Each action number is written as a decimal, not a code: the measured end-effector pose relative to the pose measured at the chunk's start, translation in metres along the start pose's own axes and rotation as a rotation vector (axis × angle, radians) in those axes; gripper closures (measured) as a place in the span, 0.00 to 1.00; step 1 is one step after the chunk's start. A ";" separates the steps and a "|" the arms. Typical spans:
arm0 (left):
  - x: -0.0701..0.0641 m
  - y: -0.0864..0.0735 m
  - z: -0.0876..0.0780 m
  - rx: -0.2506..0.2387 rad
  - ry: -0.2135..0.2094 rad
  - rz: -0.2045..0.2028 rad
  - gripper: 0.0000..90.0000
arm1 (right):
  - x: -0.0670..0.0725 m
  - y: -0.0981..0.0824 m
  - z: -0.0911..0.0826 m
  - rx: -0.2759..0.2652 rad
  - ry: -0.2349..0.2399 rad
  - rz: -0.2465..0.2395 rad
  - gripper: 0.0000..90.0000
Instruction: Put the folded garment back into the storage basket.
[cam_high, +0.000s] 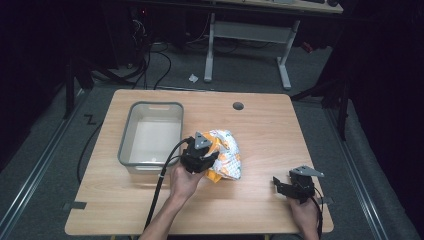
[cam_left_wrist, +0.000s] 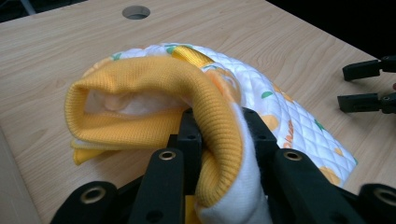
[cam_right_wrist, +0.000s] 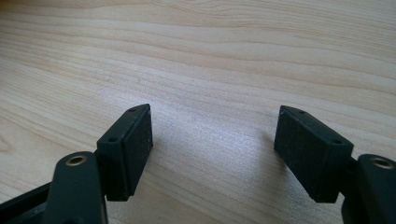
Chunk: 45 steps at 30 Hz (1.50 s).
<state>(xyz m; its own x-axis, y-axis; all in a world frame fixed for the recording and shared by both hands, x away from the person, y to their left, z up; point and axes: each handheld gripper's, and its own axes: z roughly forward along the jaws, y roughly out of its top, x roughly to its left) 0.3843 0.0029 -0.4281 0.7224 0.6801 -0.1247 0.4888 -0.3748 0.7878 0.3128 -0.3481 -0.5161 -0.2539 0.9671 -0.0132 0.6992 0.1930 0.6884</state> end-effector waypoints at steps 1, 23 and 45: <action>0.000 0.001 -0.001 0.000 -0.003 0.002 0.81 | 0.000 0.000 0.000 0.000 0.000 0.000 0.31; 0.012 0.026 -0.024 -0.050 -0.043 0.010 0.82 | 0.000 0.000 0.000 0.000 0.001 -0.001 0.31; 0.032 0.030 -0.052 -0.085 -0.017 0.003 0.82 | 0.000 0.000 0.000 0.000 0.001 -0.001 0.31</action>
<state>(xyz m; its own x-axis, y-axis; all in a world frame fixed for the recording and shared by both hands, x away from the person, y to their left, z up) 0.3964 0.0462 -0.3773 0.7324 0.6679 -0.1323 0.4439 -0.3209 0.8366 0.3127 -0.3481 -0.5161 -0.2548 0.9669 -0.0133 0.6988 0.1936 0.6886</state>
